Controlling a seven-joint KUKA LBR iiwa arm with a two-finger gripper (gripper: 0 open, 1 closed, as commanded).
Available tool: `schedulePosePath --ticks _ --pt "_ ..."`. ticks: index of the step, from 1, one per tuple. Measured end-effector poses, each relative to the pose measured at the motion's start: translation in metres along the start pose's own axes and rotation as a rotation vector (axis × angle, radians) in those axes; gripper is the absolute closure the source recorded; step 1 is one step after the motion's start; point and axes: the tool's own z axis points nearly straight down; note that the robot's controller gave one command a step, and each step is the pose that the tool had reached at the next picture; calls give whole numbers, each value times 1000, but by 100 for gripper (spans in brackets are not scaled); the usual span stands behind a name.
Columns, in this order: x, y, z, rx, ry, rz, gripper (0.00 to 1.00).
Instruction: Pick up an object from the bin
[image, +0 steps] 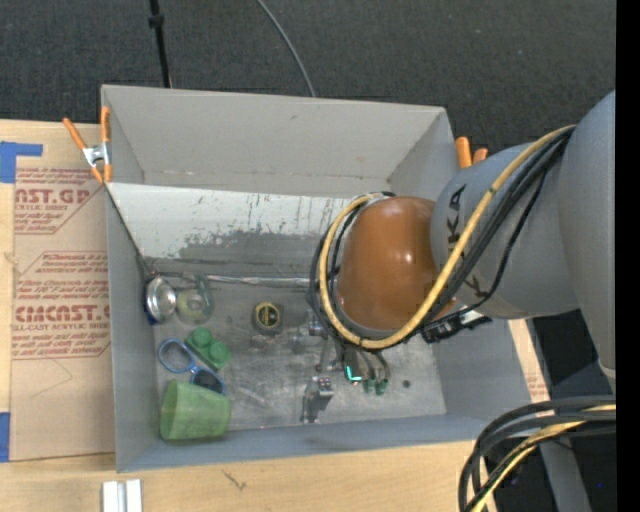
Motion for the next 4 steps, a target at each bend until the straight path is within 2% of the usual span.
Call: schedulePosePath --ticks 1,2,3,4 --pt "-30 99 59 15 -13 -98 0" --pt "-33 155 41 10 -9 -204 0" --pt "-41 159 32 8 -8 -182 0" --pt "-45 157 67 13 -13 -165 0"
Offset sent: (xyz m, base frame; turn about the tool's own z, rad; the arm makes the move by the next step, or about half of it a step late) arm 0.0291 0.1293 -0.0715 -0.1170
